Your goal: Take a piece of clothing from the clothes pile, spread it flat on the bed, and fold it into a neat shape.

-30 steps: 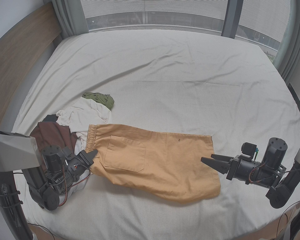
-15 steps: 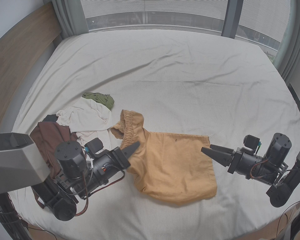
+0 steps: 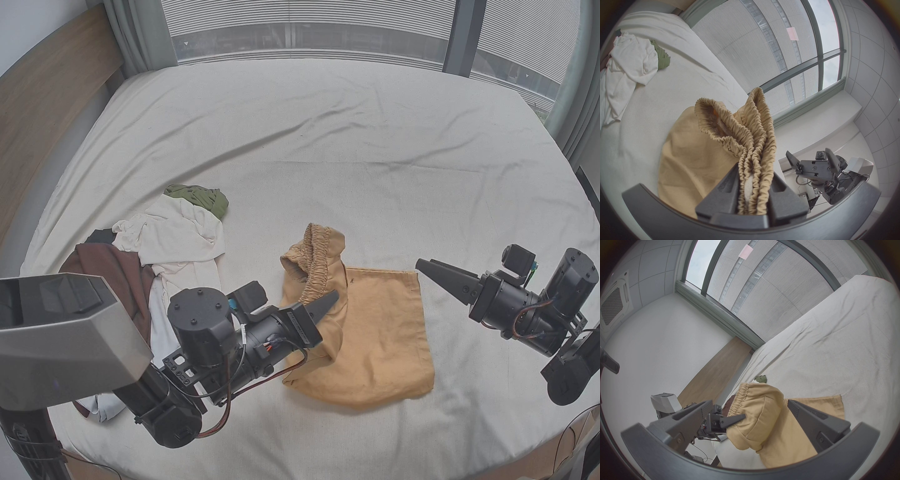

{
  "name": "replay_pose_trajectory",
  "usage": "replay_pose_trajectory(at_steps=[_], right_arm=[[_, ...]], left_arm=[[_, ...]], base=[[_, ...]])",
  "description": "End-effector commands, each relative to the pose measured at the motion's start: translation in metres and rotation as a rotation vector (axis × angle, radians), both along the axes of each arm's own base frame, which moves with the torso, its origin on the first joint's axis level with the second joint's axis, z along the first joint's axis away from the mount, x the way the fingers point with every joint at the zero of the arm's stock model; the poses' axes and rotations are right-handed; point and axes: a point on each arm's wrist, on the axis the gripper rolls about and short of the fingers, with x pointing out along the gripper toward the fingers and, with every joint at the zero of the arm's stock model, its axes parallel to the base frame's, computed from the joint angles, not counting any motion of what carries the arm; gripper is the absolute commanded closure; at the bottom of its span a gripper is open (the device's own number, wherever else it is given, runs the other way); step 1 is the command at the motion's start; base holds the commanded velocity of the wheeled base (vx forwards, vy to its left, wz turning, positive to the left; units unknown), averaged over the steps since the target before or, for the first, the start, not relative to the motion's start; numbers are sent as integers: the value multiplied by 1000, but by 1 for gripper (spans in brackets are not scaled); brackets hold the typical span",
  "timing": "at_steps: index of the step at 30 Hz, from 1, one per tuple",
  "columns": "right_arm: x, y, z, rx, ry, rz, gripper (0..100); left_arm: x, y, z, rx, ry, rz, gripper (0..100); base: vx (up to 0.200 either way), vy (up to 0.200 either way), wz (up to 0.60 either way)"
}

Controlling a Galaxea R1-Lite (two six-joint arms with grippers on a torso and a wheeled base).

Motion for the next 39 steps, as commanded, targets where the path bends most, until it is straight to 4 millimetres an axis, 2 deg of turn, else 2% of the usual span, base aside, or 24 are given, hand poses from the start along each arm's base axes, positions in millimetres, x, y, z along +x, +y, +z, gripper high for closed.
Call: replay_pose_trajectory(at_steps=[1, 15, 28, 39], right_arm=[[1, -3, 3, 8, -9, -9, 0], [-1, -6, 7, 14, -23, -15, 0], [0, -8, 8, 14, -26, -24, 0], [-2, -9, 10, 17, -35, -23, 0]], left_arm=[[-1, -10, -4, 7, 8, -21, 100], [3, -36, 5, 21, 23, -67, 100], [2, -63, -8, 45, 46, -118, 100], [6, -70, -18, 57, 58, -119, 100]], base=[[0, 0, 0], [0, 0, 0], [0, 0, 0], [0, 0, 0]])
